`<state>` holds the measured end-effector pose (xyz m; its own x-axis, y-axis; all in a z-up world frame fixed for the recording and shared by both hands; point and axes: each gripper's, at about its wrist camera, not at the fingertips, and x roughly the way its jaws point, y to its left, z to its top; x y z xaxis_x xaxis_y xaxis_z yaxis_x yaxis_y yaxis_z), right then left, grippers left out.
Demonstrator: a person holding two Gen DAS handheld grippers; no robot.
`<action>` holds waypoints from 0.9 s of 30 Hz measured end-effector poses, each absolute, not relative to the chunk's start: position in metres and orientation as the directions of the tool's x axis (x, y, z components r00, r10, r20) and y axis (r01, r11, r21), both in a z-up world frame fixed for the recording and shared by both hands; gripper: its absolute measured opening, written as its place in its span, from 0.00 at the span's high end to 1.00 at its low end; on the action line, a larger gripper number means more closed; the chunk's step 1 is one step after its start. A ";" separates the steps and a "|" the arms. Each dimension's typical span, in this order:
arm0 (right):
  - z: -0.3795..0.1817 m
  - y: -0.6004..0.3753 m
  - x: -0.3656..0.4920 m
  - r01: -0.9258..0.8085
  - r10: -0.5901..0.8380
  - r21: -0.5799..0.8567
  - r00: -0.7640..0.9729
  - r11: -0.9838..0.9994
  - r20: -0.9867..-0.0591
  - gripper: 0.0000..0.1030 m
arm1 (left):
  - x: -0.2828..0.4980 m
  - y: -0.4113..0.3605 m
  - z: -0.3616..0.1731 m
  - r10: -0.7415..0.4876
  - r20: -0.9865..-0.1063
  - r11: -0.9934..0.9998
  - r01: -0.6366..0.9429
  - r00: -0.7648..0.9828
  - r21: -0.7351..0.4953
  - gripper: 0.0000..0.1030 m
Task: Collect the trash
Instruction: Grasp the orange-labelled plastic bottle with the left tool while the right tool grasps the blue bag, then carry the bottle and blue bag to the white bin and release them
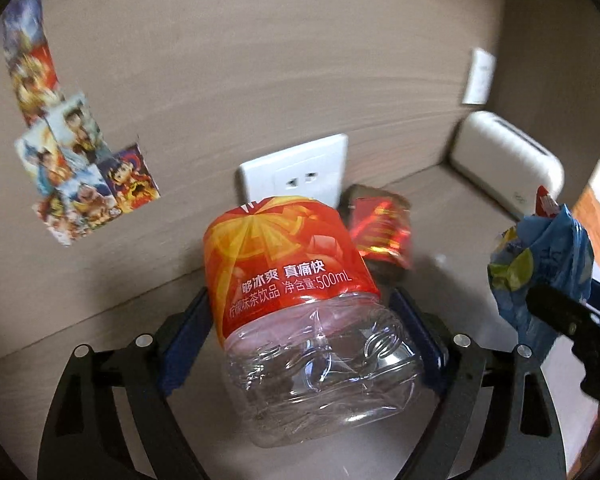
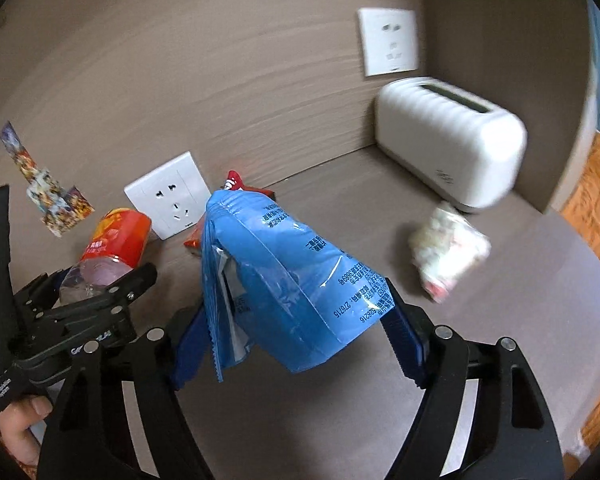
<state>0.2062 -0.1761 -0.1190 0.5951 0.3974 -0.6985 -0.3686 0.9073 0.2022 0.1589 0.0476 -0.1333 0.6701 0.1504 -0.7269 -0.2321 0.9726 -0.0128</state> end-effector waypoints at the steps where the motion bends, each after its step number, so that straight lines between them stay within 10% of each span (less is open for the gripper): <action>1: -0.116 -0.184 0.202 -0.357 0.393 0.205 0.605 0.911 -0.692 0.25 | 0.151 0.043 -0.129 0.140 -0.723 0.976 -0.216 0.676 -0.013 0.17; 27: -0.111 -0.420 0.057 0.151 0.003 0.151 0.695 0.977 -0.719 0.25 | 0.094 -0.221 -0.118 -0.279 -0.749 0.912 0.409 0.601 -0.012 0.17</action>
<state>0.0572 -0.4202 -0.1107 0.6950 0.0033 -0.7190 0.1511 0.9770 0.1505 0.0938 -0.2214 -0.1180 0.6009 -0.2793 -0.7489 0.4093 0.9123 -0.0118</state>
